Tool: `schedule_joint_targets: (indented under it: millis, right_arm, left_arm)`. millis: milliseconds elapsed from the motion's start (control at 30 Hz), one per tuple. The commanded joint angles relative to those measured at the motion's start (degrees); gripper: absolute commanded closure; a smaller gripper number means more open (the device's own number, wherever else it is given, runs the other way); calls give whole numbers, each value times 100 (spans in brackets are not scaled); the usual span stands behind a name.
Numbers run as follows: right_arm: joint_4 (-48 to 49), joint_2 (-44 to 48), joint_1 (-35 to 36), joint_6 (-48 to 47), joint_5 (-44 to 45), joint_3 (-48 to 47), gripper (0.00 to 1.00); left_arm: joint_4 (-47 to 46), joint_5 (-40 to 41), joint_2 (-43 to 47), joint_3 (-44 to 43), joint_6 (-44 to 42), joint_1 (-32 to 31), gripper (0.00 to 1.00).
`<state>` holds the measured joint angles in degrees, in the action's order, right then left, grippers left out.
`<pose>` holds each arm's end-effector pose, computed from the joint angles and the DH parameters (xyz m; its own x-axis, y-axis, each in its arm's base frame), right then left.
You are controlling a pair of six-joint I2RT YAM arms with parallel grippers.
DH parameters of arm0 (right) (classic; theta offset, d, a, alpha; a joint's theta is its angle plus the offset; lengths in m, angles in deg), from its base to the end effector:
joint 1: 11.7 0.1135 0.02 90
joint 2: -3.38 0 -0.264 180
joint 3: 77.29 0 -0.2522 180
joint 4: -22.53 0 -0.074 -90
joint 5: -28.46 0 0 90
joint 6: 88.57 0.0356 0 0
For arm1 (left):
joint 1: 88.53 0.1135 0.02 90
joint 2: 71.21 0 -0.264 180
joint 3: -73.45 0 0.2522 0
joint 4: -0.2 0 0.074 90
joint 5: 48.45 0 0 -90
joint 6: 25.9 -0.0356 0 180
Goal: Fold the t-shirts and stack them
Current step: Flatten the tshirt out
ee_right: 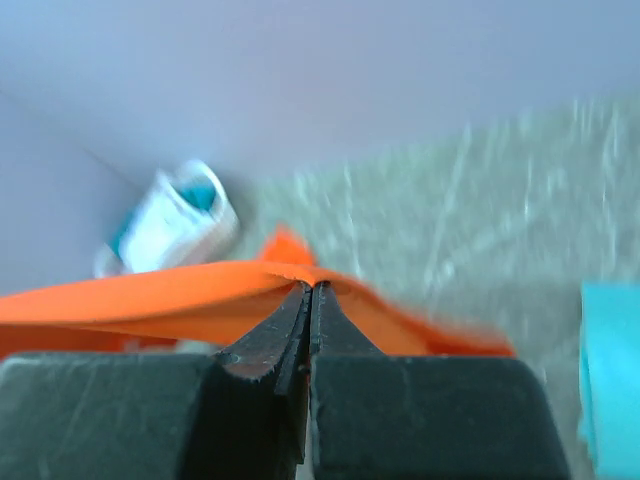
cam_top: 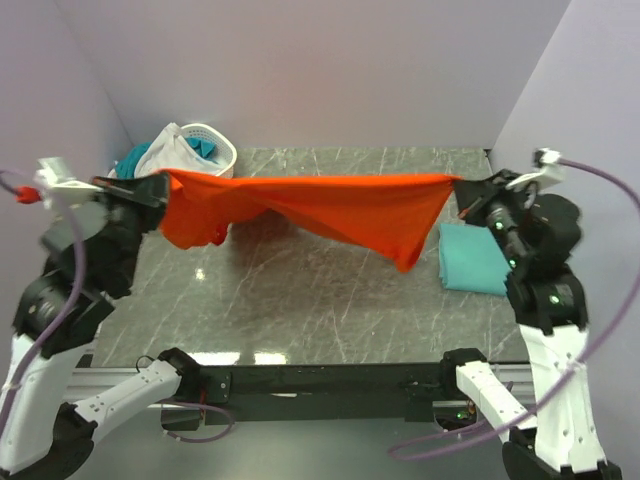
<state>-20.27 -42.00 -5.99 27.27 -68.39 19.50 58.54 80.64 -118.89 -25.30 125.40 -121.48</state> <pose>0.1416 0.0184 0.4466 -0.1722 0.4177 -0.8921 -0.1577 0.8823 0.4435 0.0974 -0.0364 0.4920 0.0391 -0.8366 -0.5464 -0.1425 0.5365 -0.8318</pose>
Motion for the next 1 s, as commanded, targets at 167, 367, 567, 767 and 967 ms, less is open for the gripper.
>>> schedule_joint_targets:
  millis: [167,367,567,767,967]
  right_arm:
    - [-891,302,-44,-431,228,-2263,100]
    - [-1130,680,-44,-510,167,-3108,100]
    - [-1385,821,-44,-554,157,-3496,100]
    - [-1184,567,-44,-528,184,-2848,100]
    - [-526,-329,-44,-362,254,-1277,100]
  left_arm:
    - [-1688,-1075,286,-1502,-2112,-10,99]
    - [-1672,-1895,181,-2618,-2579,-10,99]
    - [-1786,-2301,119,-3032,-2842,-10,99]
    - [-1961,-1424,-302,-2462,-3193,-10,99]
    - [-2409,876,-1383,-1162,-3764,8,92]
